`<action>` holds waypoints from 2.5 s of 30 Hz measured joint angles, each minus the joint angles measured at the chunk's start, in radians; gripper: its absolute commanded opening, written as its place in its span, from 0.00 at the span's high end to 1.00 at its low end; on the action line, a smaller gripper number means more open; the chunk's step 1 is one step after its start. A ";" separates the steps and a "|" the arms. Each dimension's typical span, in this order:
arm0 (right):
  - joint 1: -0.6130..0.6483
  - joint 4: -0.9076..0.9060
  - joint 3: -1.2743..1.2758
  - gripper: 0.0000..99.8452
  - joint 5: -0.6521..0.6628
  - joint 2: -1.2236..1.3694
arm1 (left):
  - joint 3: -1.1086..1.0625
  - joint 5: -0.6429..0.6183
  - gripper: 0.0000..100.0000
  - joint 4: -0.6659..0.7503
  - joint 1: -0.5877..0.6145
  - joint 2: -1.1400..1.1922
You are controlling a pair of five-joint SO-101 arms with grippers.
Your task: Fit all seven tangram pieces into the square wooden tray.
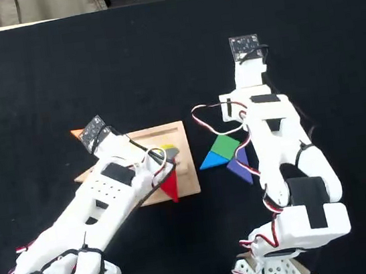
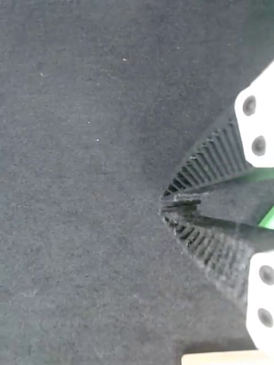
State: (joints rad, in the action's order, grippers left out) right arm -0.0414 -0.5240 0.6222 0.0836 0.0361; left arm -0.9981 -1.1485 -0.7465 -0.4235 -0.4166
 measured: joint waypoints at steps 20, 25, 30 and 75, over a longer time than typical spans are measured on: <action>0.000 0.000 0.000 0.99 0.000 0.023 | 0.282 0.164 0.65 -0.138 0.098 0.002; 0.000 0.000 0.000 0.99 0.000 0.023 | 0.222 0.184 0.99 0.104 0.095 0.029; -0.006 0.000 0.000 0.99 0.000 0.023 | 0.199 0.189 0.98 0.173 0.092 0.049; -0.021 0.000 0.000 0.99 0.000 0.023 | 0.601 0.480 0.97 -0.255 0.074 0.555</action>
State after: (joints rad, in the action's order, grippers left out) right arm -0.0629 -0.5240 0.6222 0.0836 0.0591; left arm -0.3966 -0.6682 -1.0012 -0.3498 0.1389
